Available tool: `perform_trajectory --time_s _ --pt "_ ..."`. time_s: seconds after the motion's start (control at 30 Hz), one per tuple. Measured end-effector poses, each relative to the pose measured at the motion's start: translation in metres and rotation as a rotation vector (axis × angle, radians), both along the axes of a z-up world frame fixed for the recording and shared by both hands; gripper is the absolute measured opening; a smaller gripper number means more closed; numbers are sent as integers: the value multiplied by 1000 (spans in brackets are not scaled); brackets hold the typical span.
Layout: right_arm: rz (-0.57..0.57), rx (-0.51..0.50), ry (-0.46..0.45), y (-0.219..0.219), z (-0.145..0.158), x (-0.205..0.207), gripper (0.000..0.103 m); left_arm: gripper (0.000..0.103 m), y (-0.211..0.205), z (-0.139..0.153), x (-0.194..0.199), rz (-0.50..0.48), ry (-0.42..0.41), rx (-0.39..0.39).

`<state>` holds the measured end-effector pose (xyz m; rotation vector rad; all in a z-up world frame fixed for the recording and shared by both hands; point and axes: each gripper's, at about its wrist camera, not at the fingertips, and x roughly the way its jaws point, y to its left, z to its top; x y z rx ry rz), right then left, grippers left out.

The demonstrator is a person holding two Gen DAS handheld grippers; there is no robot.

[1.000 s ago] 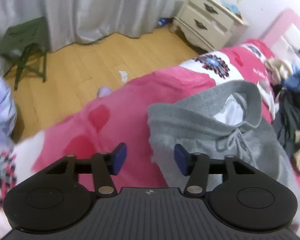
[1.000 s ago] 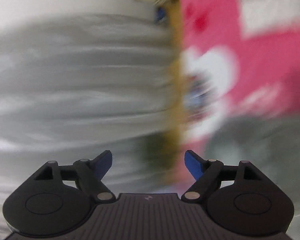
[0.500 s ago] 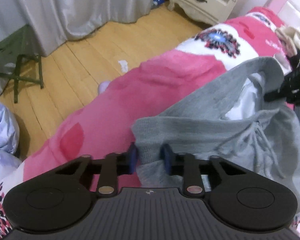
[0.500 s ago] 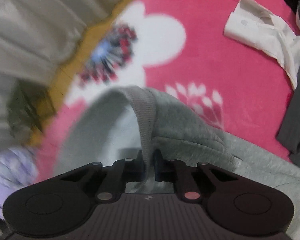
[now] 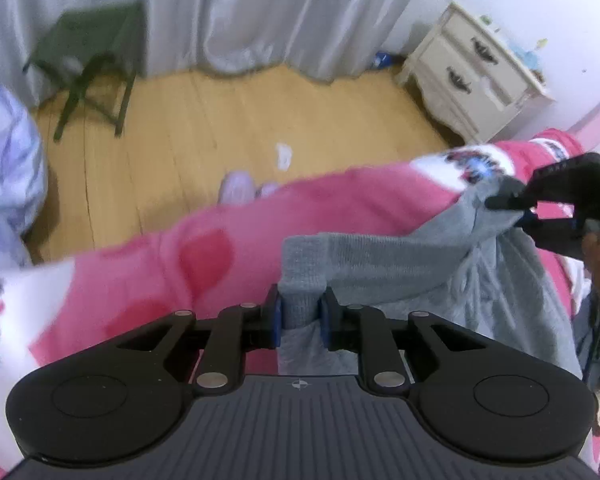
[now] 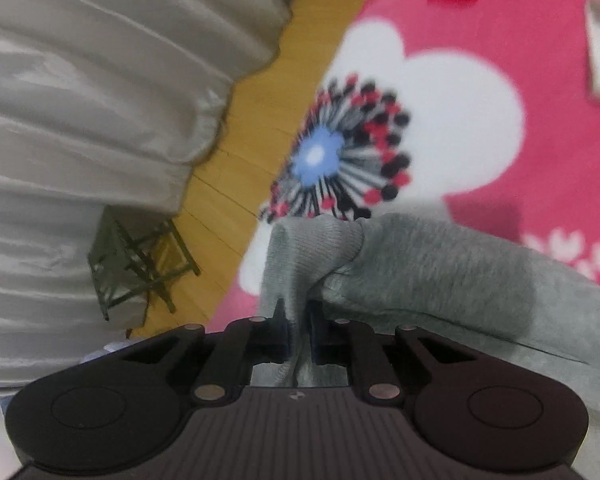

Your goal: Fold clothes

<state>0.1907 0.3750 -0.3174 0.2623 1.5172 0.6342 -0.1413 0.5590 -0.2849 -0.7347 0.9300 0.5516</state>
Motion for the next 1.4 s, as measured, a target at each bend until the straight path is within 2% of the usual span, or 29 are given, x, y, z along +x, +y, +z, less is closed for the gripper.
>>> perform_trajectory --time_s 0.07,0.13,0.17,0.27,0.3,0.4,0.5,0.57,0.63,0.7,0.77,0.9,1.03,1.13,1.17,1.27,1.4 --pt "-26 15 69 3 -12 9 33 34 2 -3 -2 -12 21 11" --pt "-34 29 122 2 -9 17 46 34 4 10 -2 -40 25 64" --pt "-19 35 129 2 -4 18 53 38 3 18 -2 -58 24 101" --pt "36 32 79 -3 20 13 55 53 -4 42 3 -137 -11 242" --pt "46 34 61 -5 28 10 55 54 -7 47 7 -171 -27 277" --pt "73 57 15 -4 42 0 46 54 -17 39 33 -333 -32 271" --pt "91 60 32 13 25 -1 24 53 -27 25 61 -491 -13 254" --pt "75 62 53 23 4 4 18 51 -27 9 70 -495 53 274" --pt "22 79 46 21 -9 8 16 51 -23 -3 73 -475 101 284" --pt "-67 135 29 3 -8 13 15 52 -10 -5 68 -416 91 247" --pt "-144 199 -22 -29 11 15 18 52 2 -4 62 -358 87 207" --pt "-165 237 -203 -121 76 15 19 53 22 9 48 -234 77 124" --pt "-116 146 -417 -242 157 2 19 53 26 22 28 -129 84 61" --pt "-65 75 -572 -338 217 -38 19 53 15 29 16 -113 113 25" --pt "-46 57 -602 -369 232 -59 22 53 9 32 14 -121 121 16" --pt "20 2 -583 -437 243 -129 28 54 -18 36 10 -153 138 -4" --pt "114 -134 -450 -481 200 -229 36 54 -71 35 9 -232 165 -52"
